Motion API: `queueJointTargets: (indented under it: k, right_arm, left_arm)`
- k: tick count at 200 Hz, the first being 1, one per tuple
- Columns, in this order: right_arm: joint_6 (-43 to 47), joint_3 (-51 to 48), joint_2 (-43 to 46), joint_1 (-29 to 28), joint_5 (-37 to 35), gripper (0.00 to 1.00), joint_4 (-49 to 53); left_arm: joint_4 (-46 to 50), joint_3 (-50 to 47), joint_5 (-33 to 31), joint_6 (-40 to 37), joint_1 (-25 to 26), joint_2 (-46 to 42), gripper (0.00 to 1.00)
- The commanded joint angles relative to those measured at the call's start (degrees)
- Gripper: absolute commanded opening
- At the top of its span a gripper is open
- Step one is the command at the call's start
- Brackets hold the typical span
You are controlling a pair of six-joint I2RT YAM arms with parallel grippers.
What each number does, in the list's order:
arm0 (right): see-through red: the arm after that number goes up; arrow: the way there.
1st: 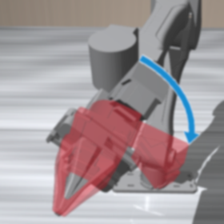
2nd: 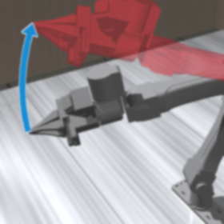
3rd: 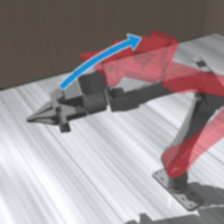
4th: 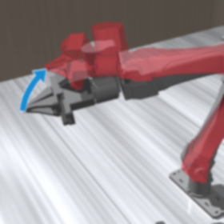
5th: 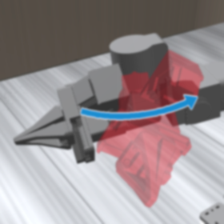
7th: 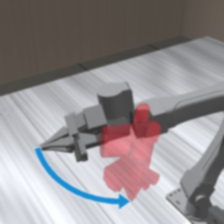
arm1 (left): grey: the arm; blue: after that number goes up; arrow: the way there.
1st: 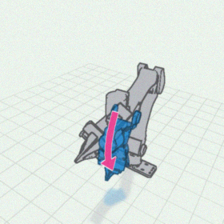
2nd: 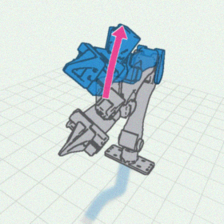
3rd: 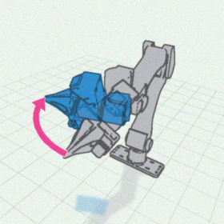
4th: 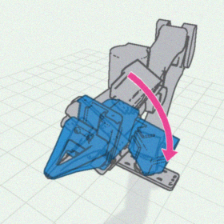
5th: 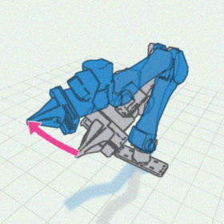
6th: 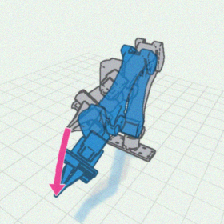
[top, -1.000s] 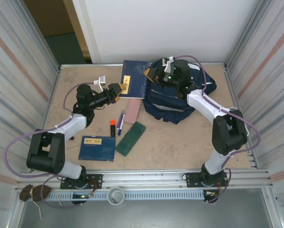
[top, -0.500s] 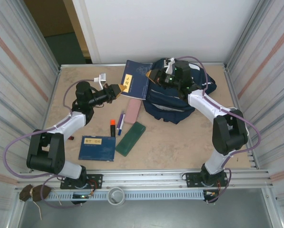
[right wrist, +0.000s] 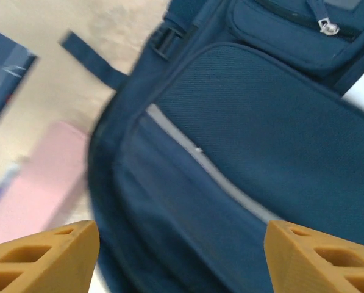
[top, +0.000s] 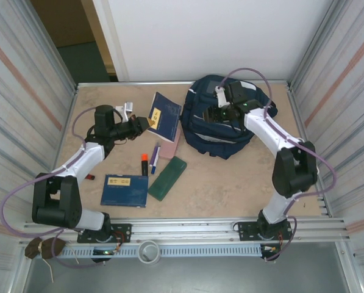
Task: Pack the student bag
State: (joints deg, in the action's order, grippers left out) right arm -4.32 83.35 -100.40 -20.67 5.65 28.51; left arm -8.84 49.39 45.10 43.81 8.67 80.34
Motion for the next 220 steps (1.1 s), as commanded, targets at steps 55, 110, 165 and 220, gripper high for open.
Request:
queueJointTargets:
  k: [55,110,165,220]
  right_arm:
    - [19.5,10.7,-15.5,-5.2,-11.7,0.72,10.7]
    - [21.8,15.1,-20.5,-5.5,-17.8,0.42,11.3]
    - [16.9,21.3,-12.6,-3.6,-10.9,0.0,14.2]
    - [8.8,29.5,-7.7,1.8,1.4,0.0,17.2]
  left_arm:
    - [1.6,-0.1,-0.3,-3.0,0.0,-4.3,0.0]
    - [1.2,-0.7,0.4,-2.4,0.8,-4.4,0.0]
    - [1.2,-1.5,2.1,0.0,4.0,-4.5,0.0]
    - [-5.9,-0.6,3.1,7.5,10.1,0.4,0.0]
